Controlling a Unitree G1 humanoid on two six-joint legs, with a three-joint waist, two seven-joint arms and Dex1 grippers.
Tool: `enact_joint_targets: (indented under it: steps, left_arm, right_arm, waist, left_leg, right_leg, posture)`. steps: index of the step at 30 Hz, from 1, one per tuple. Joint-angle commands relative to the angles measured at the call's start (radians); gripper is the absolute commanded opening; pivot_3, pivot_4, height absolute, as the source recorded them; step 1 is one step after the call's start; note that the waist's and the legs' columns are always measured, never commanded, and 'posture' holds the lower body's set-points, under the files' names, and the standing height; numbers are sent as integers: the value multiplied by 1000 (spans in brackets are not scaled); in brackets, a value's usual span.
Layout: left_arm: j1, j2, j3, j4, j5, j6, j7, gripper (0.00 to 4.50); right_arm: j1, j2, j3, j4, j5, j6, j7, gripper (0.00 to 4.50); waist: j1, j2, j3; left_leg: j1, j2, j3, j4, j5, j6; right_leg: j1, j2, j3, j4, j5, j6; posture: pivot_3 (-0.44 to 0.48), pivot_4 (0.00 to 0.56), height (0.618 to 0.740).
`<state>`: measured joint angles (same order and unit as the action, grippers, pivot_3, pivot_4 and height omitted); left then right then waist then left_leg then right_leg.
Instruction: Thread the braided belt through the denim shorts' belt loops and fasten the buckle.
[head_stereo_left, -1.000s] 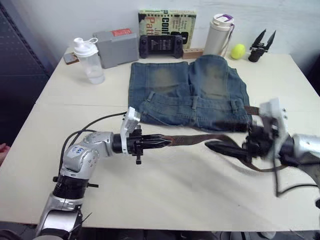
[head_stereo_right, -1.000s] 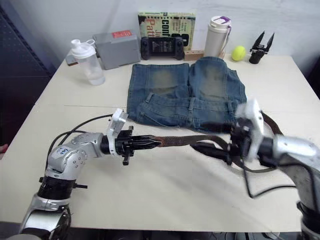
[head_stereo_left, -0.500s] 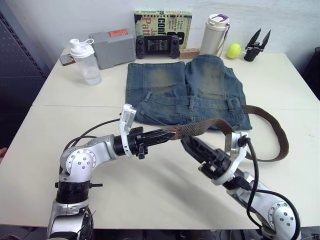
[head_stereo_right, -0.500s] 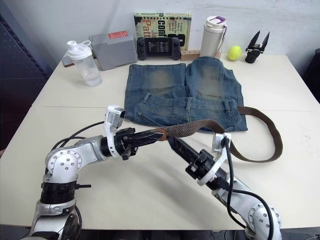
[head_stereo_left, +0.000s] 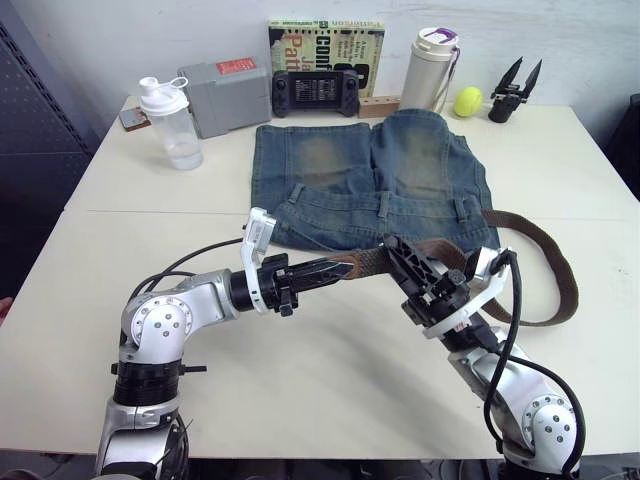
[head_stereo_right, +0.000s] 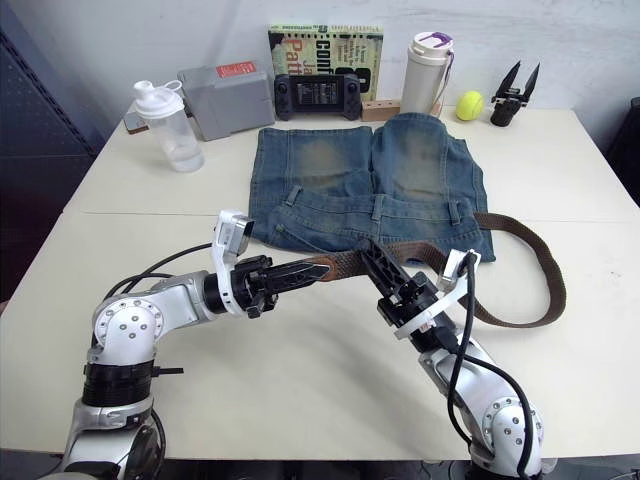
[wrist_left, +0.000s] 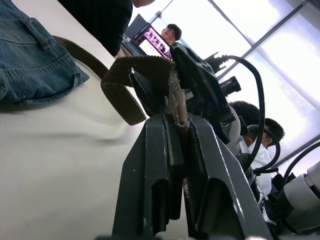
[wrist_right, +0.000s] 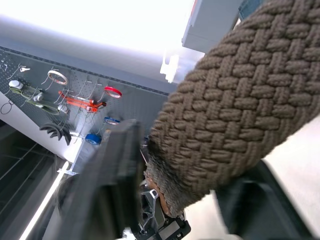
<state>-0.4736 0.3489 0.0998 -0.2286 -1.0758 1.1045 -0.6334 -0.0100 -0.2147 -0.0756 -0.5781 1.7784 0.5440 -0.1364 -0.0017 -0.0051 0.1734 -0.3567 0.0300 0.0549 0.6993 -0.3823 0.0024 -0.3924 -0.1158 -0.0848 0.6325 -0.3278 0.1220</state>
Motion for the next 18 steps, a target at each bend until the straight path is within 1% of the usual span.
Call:
enact_joint_targets:
  steps: [1,2,7,9,10,11,13,16,18]
  left_arm:
    - [-21,0,9,-18,-19,-11,3,0]
    - [-19,3,6,-21,-16,-13,-1,0]
    - [-13,8,0,-32,-7,-20,0,0]
    - [-10,12,-6,-36,2,-23,3,908]
    - [-9,18,-8,-40,-7,-14,-7,989]
    - [-10,28,-22,-51,12,-25,-16,1507]
    - [-10,41,-39,-63,38,-42,-25,2082]
    - [-19,98,-106,-47,175,-156,-90,3224]
    - [-37,140,-150,-12,263,-247,-162,3224]
  right_arm:
    - [12,16,1,-32,1,-26,3,443]
    - [12,18,0,-29,-3,-29,0,28]
    - [4,22,-4,-23,-13,-42,-3,28]
    - [1,24,-5,-24,-17,-46,-2,0]
    - [-1,24,-7,-25,-18,-47,-2,0]
    - [-3,24,-12,-28,-14,-50,3,0]
    - [-5,23,-18,-33,-10,-55,11,0]
    - [-3,1,-80,-10,5,-78,11,0]
    - [-3,-20,-133,9,20,-89,12,0]
  waist:
    - [0,0,0]
    - [0,0,0]
    - [0,0,0]
    - [0,0,0]
    - [0,0,0]
    - [0,0,0]
    - [0,0,0]
    - [0,0,0]
    - [1,1,0]
  left_leg:
    - [0,0,0,0,0,0]
    - [0,0,0,0,0,0]
    - [0,0,0,0,0,0]
    - [0,0,0,0,0,0]
    - [0,0,0,0,0,0]
    - [0,0,0,0,0,0]
    - [0,0,0,0,0,0]
    - [0,0,0,-1,0,0]
    - [0,0,1,-1,0,0]
  right_leg:
    - [0,0,0,0,0,0]
    - [0,0,0,0,0,0]
    - [0,0,0,0,0,0]
    - [0,0,0,0,0,0]
    - [0,0,0,0,0,0]
    - [0,0,0,0,0,0]
    - [0,0,0,0,0,0]
    - [0,0,0,-1,0,0]
    - [0,0,1,-1,0,0]
  posture:
    - [0,150,731]
    - [0,150,731]
    - [0,150,731]
    - [0,150,731]
    - [0,150,731]
    - [0,150,731]
    - [0,150,731]
    - [0,150,731]
    - [0,150,731]
